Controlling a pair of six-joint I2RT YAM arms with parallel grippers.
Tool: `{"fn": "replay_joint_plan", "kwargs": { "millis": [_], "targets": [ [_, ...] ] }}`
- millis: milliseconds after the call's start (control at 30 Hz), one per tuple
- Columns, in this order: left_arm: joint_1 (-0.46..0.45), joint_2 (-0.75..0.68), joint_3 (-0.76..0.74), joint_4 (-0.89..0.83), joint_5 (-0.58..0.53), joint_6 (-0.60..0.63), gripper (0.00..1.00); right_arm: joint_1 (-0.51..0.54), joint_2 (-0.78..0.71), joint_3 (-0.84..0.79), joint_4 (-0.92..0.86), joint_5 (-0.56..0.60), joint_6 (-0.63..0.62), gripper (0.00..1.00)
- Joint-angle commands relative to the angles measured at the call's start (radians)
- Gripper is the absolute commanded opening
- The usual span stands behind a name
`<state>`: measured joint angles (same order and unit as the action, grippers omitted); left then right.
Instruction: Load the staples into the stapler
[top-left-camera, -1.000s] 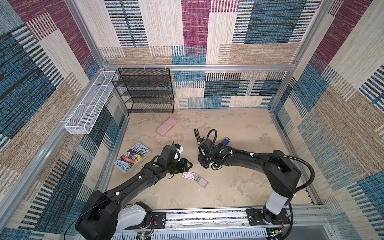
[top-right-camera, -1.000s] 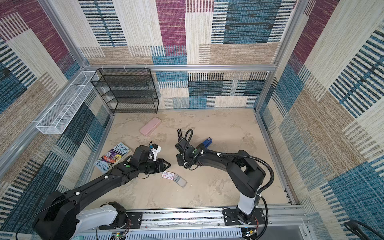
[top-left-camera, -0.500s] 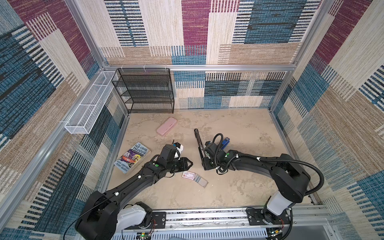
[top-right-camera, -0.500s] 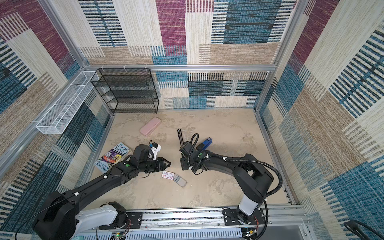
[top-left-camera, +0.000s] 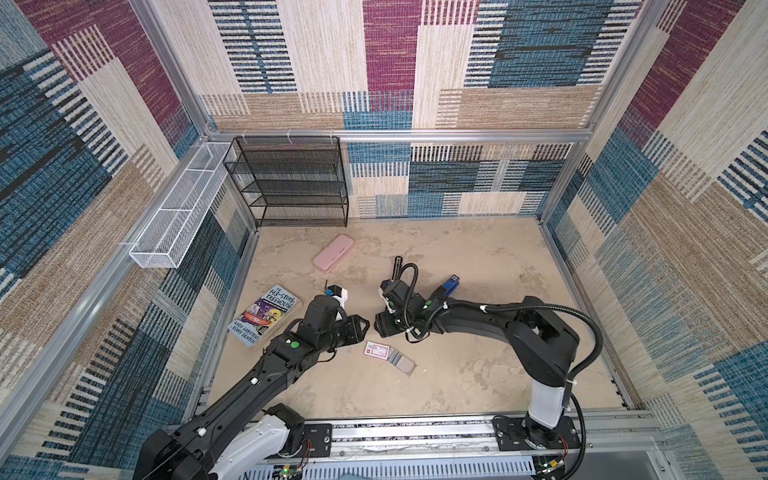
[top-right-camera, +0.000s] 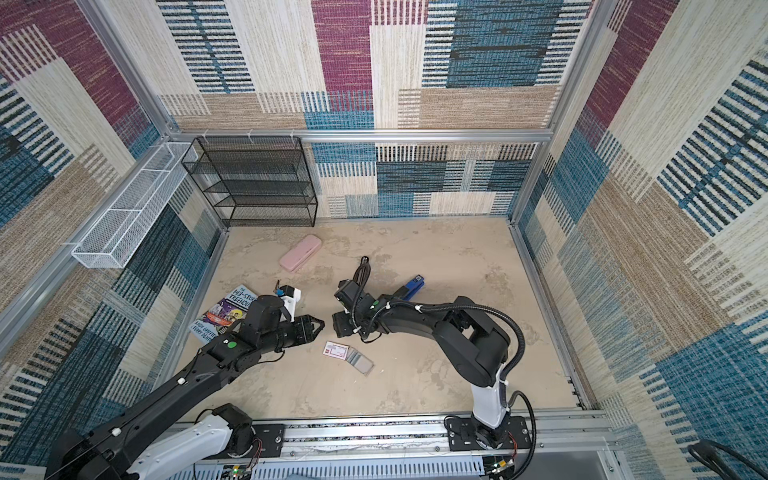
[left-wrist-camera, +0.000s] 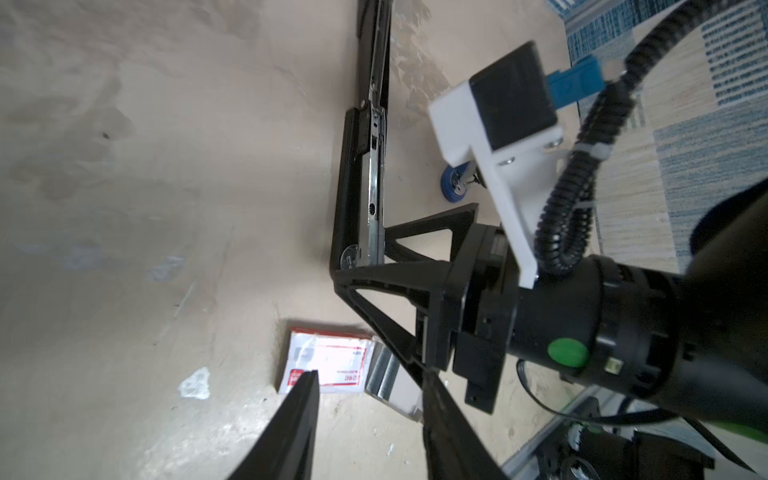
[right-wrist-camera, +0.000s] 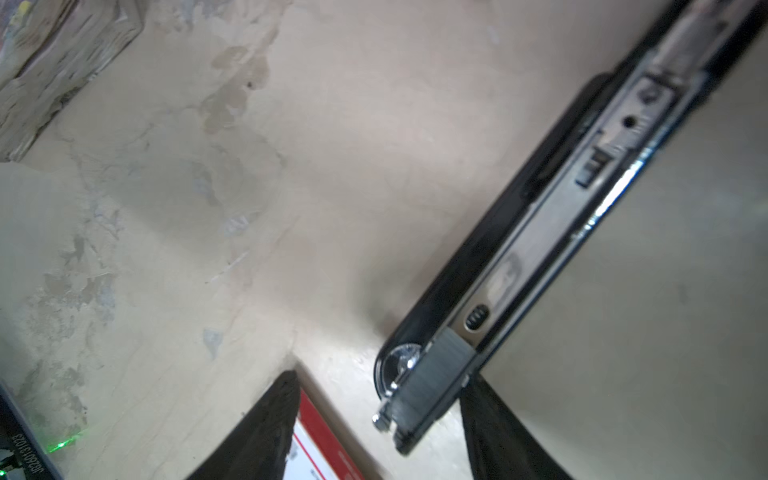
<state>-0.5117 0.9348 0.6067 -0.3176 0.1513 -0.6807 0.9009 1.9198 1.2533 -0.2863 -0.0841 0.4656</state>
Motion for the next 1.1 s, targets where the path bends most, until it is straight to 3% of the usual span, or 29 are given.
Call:
{"fn": "replay_joint_plan", "kwargs": {
  "millis": [0, 267, 500, 700, 800, 1067],
  "targets": [
    [0.015, -0.05, 0.002, -0.095, -0.1, -0.008, 0.45, 0.011, 0.063, 0.089, 0.044, -0.066, -0.041, 0.65],
    [0.038, -0.119, 0.039, -0.187, -0.155, 0.01, 0.46, 0.015, 0.231, 0.339, 0.003, -0.137, -0.101, 0.65],
    [0.042, -0.072, 0.096, -0.162, -0.161, 0.071, 0.61, -0.023, 0.053, 0.156, 0.063, -0.08, -0.11, 0.68],
    [0.042, 0.156, 0.236, -0.09, -0.074, 0.185, 0.65, -0.095, -0.187, -0.07, 0.119, -0.037, -0.099, 0.74],
    [0.042, 0.31, 0.35, -0.082, -0.017, 0.258, 0.65, -0.146, -0.289, -0.149, 0.134, -0.037, -0.088, 0.82],
    [0.042, 0.68, 0.67, -0.126, 0.017, 0.433, 0.65, -0.319, -0.448, -0.268, 0.205, -0.143, -0.059, 0.88]
  ]
}}
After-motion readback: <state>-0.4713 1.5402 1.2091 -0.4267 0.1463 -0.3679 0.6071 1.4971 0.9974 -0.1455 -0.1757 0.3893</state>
